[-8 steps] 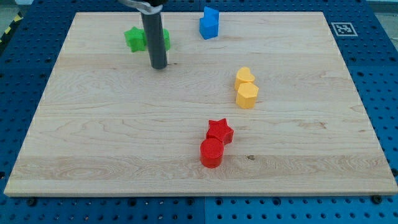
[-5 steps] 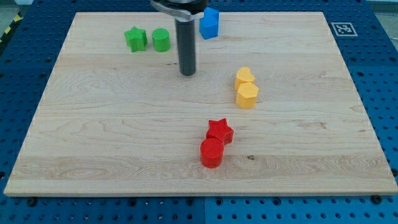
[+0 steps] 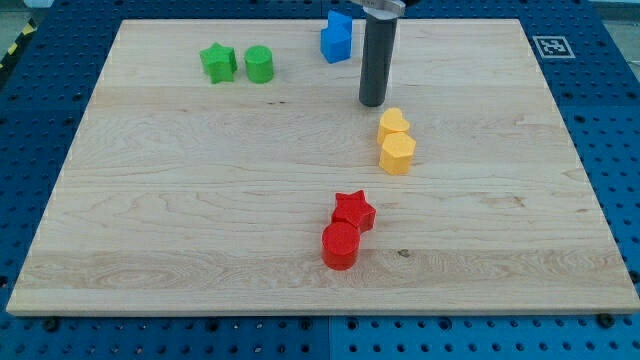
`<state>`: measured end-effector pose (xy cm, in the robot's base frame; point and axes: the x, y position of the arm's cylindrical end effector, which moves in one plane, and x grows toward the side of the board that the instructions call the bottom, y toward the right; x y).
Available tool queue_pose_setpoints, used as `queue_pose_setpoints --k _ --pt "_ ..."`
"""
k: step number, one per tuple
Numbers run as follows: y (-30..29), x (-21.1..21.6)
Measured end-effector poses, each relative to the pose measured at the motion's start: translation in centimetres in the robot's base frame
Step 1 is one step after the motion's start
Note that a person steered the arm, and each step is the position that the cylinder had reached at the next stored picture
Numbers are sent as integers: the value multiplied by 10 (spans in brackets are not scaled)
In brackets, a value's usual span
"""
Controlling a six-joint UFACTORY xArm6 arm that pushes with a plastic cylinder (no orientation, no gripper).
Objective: Move your arm closer to the blue triangle
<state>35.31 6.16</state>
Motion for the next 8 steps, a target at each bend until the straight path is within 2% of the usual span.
queue_pose_setpoints --k 5,8 --pt "0 -132" --pt "-15 -161"
